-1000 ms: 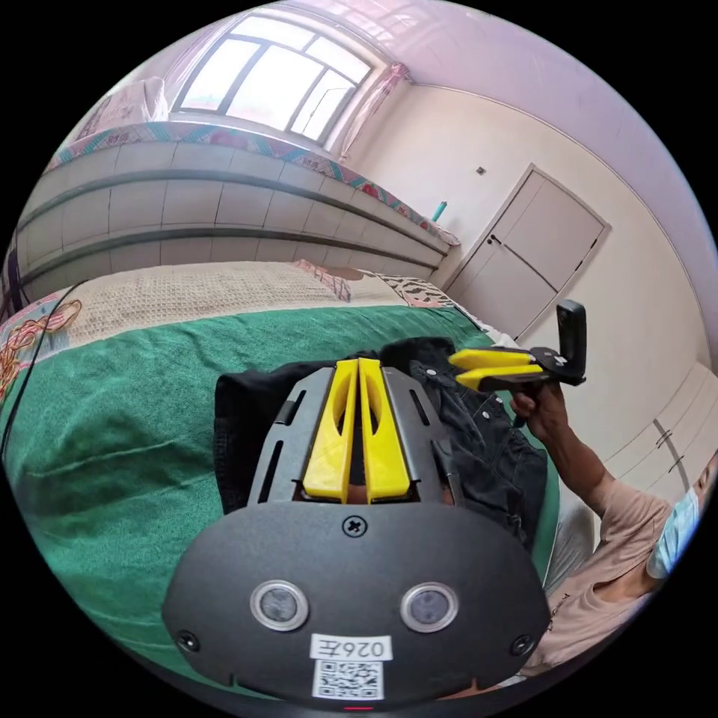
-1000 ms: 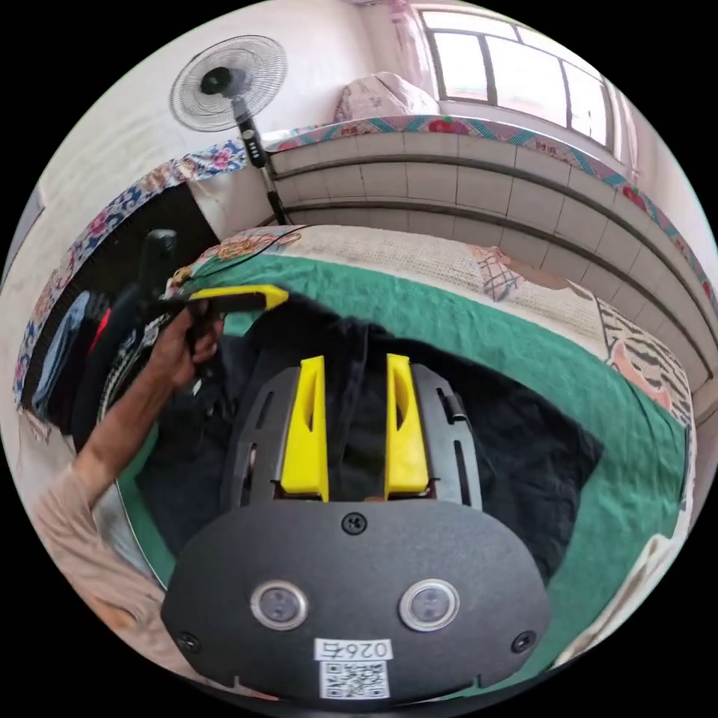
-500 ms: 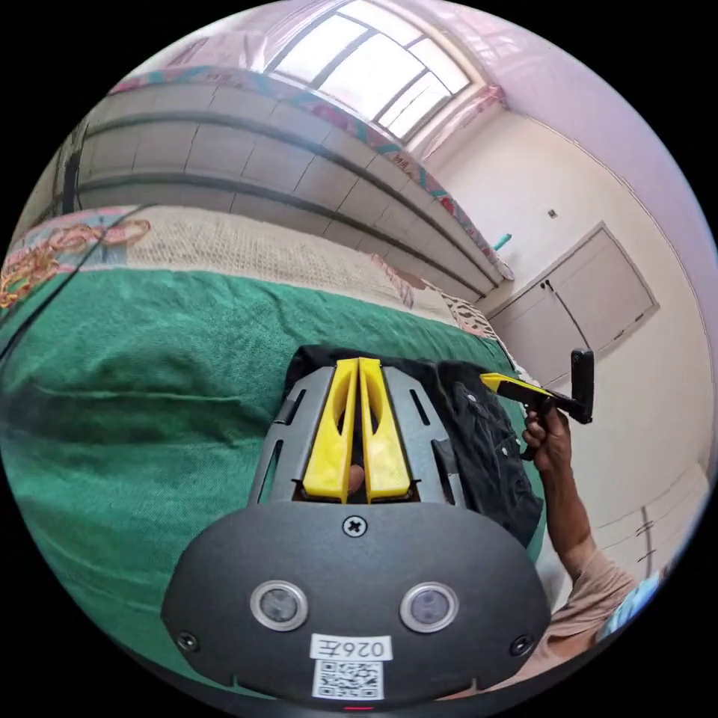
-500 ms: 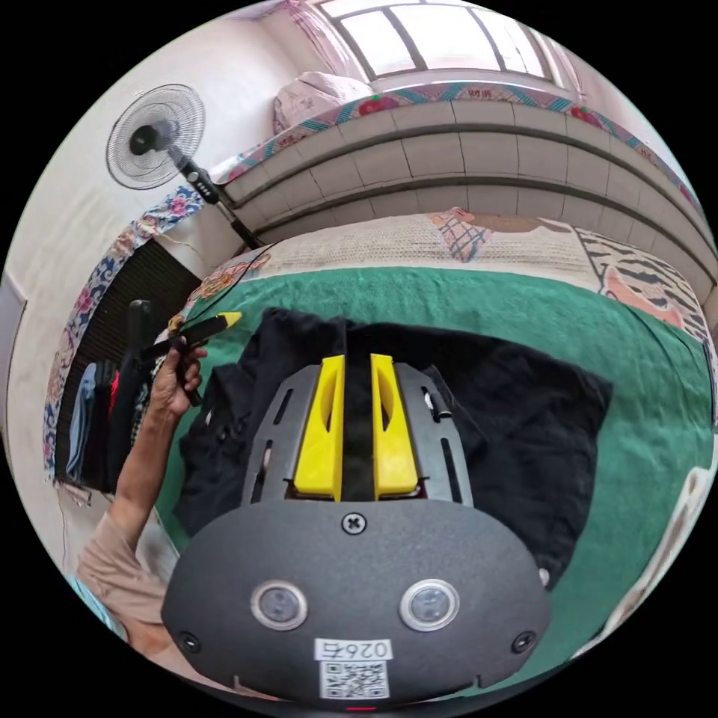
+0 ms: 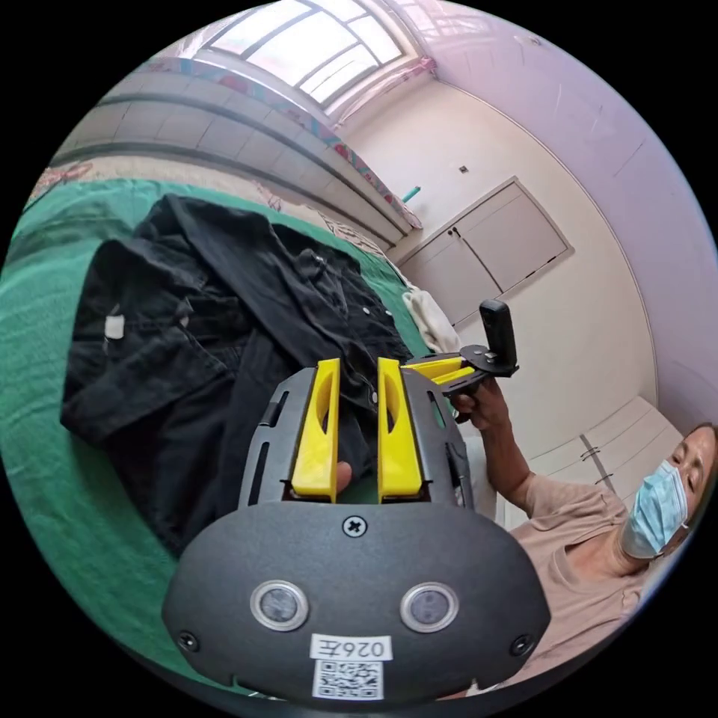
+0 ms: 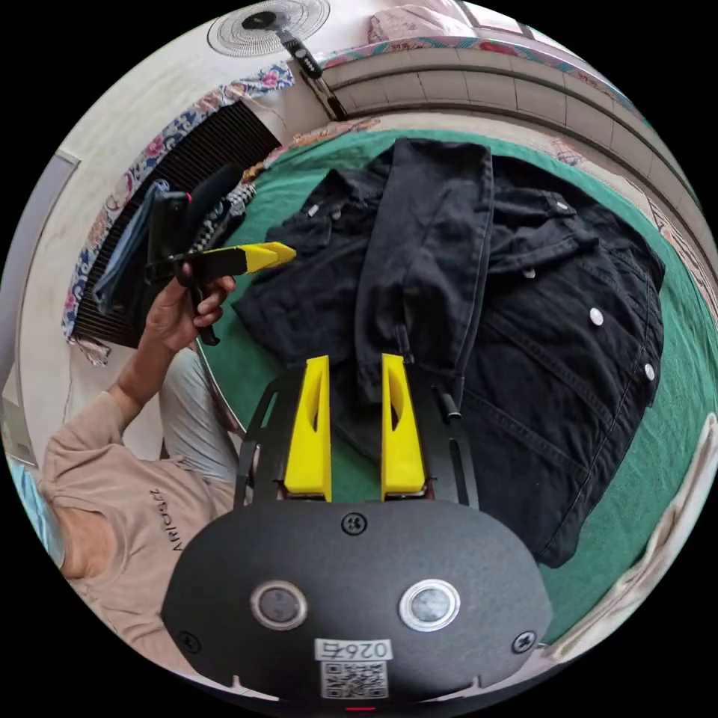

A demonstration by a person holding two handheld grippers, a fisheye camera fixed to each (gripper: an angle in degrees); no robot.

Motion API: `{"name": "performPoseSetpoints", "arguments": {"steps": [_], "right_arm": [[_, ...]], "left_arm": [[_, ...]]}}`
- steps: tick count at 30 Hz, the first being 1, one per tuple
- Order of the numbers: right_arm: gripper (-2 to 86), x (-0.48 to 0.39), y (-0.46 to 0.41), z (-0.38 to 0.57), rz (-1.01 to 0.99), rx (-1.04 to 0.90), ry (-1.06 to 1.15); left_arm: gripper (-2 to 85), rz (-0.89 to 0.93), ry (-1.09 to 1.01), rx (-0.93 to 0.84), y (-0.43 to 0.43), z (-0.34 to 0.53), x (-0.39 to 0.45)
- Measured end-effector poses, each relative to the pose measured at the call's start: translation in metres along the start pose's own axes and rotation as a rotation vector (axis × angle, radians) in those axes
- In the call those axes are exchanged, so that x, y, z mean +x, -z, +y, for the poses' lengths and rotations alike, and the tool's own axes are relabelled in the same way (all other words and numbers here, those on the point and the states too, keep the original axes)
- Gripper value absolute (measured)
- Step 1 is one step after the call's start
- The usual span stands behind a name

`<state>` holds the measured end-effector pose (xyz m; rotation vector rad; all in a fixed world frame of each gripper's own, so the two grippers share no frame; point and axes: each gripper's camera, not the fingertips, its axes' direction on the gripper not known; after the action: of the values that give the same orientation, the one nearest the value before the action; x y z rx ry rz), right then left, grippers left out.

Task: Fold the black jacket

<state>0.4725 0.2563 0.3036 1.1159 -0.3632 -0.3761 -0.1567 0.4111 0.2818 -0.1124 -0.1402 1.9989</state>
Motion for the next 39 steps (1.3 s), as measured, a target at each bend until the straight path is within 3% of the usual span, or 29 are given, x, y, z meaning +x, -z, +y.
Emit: {"name": "performPoseSetpoints", "arguments": {"steps": [3, 7, 14, 19, 24, 26, 30, 34, 39], "right_arm": [[8.1, -0.029, -0.025, 0.003, 0.052, -0.061, 0.042], [1.2, -0.075, -0.036, -0.018, 0.282, -0.131, 0.126], [2.1, -0.149, 0.058, -0.039, 0.044, -0.038, 0.216], [7.1, -0.15, 0.075, -0.087, -0.125, -0.155, 0.155], [4.9, -0.151, 0.121, -0.132, -0.131, -0.127, 0.085], [2.1, -0.139, 0.139, -0.153, -0.134, -0.171, 0.033], [-0.5, -0.139, 0.241, -0.166, -0.182, 0.015, 0.027], [-0.8, -0.098, 0.353, -0.165, -0.017, 0.213, -0.152], [-0.8, -0.034, 0.435, -0.173, -0.048, 0.331, -0.324]], "left_arm": [[8.4, 0.011, 0.004, -0.003, -0.024, 0.011, -0.002], [7.3, -0.014, -0.002, -0.106, -0.043, 0.008, 0.003], [5.1, -0.114, -0.051, 0.01, -0.022, 0.003, 0.023], [4.9, -0.116, -0.094, -0.079, -0.045, -0.003, 0.042], [2.9, -0.201, -0.102, -0.312, -0.084, -0.014, 0.046], [0.8, -0.169, -0.073, -0.313, -0.083, -0.019, 0.046], [-0.8, -0.171, -0.157, -0.254, -0.056, -0.023, 0.081], [-1.0, -0.186, -0.26, -0.068, -0.03, -0.036, 0.141], [-1.0, -0.084, -0.327, -0.046, -0.074, -0.059, 0.191]]}}
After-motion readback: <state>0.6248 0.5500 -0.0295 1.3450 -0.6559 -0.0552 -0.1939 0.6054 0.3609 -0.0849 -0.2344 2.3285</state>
